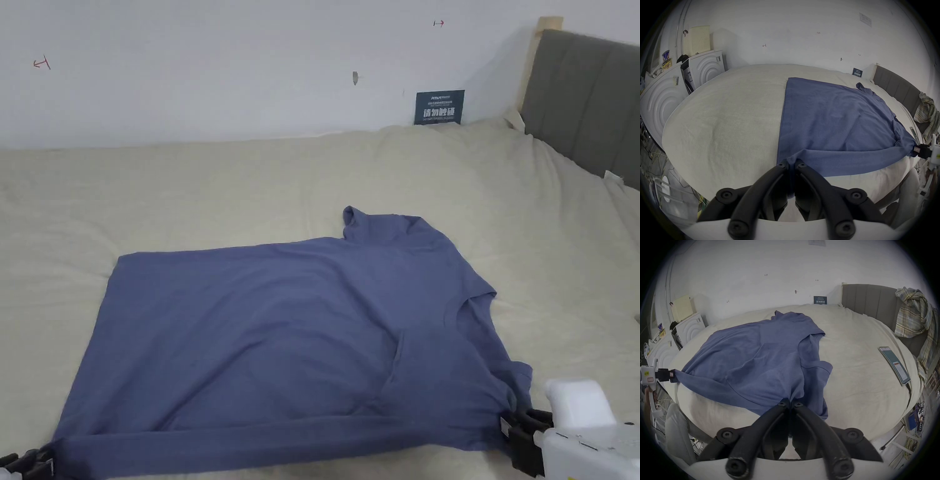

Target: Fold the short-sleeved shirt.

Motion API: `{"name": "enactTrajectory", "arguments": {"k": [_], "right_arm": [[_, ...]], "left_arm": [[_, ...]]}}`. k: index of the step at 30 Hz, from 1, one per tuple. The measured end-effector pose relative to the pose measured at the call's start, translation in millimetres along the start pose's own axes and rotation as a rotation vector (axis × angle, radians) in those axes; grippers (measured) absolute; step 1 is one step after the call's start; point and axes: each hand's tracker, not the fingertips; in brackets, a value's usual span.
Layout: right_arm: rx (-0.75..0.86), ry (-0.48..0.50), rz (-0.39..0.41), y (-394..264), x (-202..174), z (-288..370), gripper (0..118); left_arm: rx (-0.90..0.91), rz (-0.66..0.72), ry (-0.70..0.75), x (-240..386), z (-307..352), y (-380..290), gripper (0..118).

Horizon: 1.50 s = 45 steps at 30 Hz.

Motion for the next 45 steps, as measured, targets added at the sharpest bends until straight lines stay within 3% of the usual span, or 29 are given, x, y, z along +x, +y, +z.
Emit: {"name": "enactTrajectory", "arguments": {"k": [5, 15, 22, 29, 30, 31, 32, 34, 35, 36, 37, 40, 41, 42, 43, 44, 45], "right_arm": [[0.018, 0.012, 0.026, 11.8, 1.9, 6.0, 1], [0.104, 0.056, -0.035, 78.1, 3.2, 3.5, 1], [0.100, 0.034, -0.082, 142.6, -0.4, -64.5, 1], [-0.036, 0.003, -0.070, 153.0, 4.0, -128.6, 2], [-0.041, 0.001, -0.066, 153.2, 3.8, -129.7, 7], [-0.044, 0.002, -0.054, 153.7, 5.5, -130.1, 29], [-0.035, -0.010, -0.048, 153.0, 5.2, -127.8, 36], [-0.020, -0.032, -0.029, 151.3, 4.7, -120.6, 51], [-0.015, -0.028, -0.033, 151.2, 6.3, -116.1, 69], [0.008, -0.020, -0.032, 149.8, 7.0, -107.9, 76], [0.040, -0.019, -0.034, 148.3, 7.0, -97.9, 76], [0.111, 0.008, -0.028, 138.4, 4.1, -65.3, 71], [0.127, 0.024, -0.021, 132.7, 2.2, -57.1, 62], [0.126, 0.023, -0.010, 125.8, -1.6, -48.6, 42], [0.116, 0.012, 0.011, 120.4, -4.7, -43.4, 10], [0.116, 0.012, 0.022, 114.4, -10.6, -37.5, 1], [0.119, 0.016, 0.025, 106.5, -14.0, -30.6, 1]], "left_arm": [[0.005, -0.011, 0.005, 0.1, 2.8, 5.3, 6], [0.076, -0.021, 0.000, -1.6, -7.5, 67.0, 6], [0.024, -0.123, -0.003, 17.9, -74.4, 132.2, 6], [-0.111, -0.126, 0.002, 18.9, -139.0, 133.7, 7], [-0.118, -0.128, 0.002, 18.6, -142.3, 133.3, 11], [-0.118, -0.127, 0.006, 19.4, -142.1, 132.4, 29], [-0.098, -0.126, 0.000, 19.4, -139.3, 131.8, 29], [-0.078, -0.117, 0.004, 18.2, -132.0, 132.7, 44], [-0.077, -0.108, 0.000, 16.6, -128.9, 133.6, 72], [-0.078, -0.102, -0.005, 15.0, -123.5, 134.1, 99], [-0.057, -0.101, -0.006, 13.4, -113.1, 133.3, 116], [0.018, -0.090, 0.015, 9.3, -77.0, 125.8, 115], [0.032, -0.068, 0.015, 7.1, -66.3, 121.4, 113], [0.040, -0.045, 0.009, 5.1, -53.2, 114.4, 105], [0.044, -0.044, -0.013, 3.1, -43.1, 108.4, 77], [0.043, -0.043, -0.013, 3.3, -35.2, 98.9, 49], [0.039, -0.039, -0.002, 3.4, -29.6, 88.9, 21]]}}
